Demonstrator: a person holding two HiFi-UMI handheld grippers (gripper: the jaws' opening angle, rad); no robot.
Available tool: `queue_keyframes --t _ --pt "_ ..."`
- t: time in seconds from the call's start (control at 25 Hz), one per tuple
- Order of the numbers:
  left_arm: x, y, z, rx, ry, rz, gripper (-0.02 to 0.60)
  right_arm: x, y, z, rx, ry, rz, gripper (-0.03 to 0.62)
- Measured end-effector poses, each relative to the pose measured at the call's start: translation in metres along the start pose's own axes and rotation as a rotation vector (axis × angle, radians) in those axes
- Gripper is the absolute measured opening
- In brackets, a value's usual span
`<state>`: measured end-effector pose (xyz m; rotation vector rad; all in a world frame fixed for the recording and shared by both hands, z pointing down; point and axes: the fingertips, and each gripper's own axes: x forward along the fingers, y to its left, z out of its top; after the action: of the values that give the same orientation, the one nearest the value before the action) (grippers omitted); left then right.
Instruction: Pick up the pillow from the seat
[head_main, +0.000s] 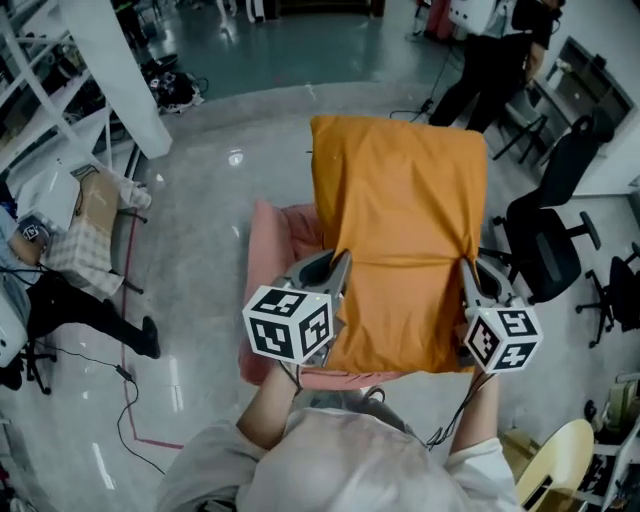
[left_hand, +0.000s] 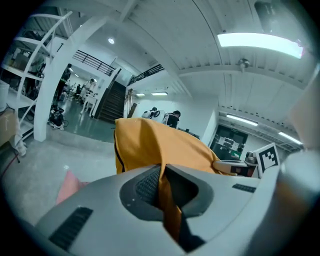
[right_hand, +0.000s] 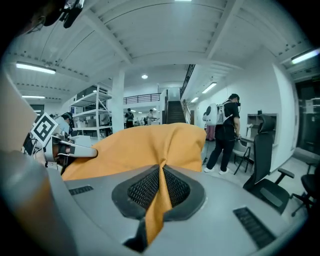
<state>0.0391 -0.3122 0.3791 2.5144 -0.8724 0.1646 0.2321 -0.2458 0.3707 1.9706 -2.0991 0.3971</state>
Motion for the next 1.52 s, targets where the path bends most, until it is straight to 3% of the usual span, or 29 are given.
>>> queue_keyframes --t 0.16,0.32,0.56,0.72,1.12,1.52 --pt "0.007 -0.054 -0.009 0.046 0.007 -0.068 0.021 -0.054 -0.03 -0.011 0.023 -0.037 -0.074 0.035" --pt "0.018 -0.135 -0.033 0.081 0.015 -0.129 0.021 -0.128 -0.081 -0.031 0.048 -0.066 -0.133 0.035" --pt "0.022 -0.267 -0.095 0.12 0.046 -0.229 0.02 -0.26 -0.147 -0.084 0.098 -0.077 -0.234 0.034" --pt "0.008 -0.327 -0.133 0.121 0.057 -0.273 0.02 -0.331 -0.166 -0.115 0.118 -0.081 -0.276 0.035" --pt "-0.024 -0.404 -0.203 0.174 0.127 -0.31 0.017 -0.426 -0.177 -0.185 0.197 -0.054 -0.315 0.034" --pt "-0.026 -0.423 -0.28 0.205 0.277 -0.354 0.016 -0.468 -0.175 -0.265 0.33 0.014 -0.377 0.035"
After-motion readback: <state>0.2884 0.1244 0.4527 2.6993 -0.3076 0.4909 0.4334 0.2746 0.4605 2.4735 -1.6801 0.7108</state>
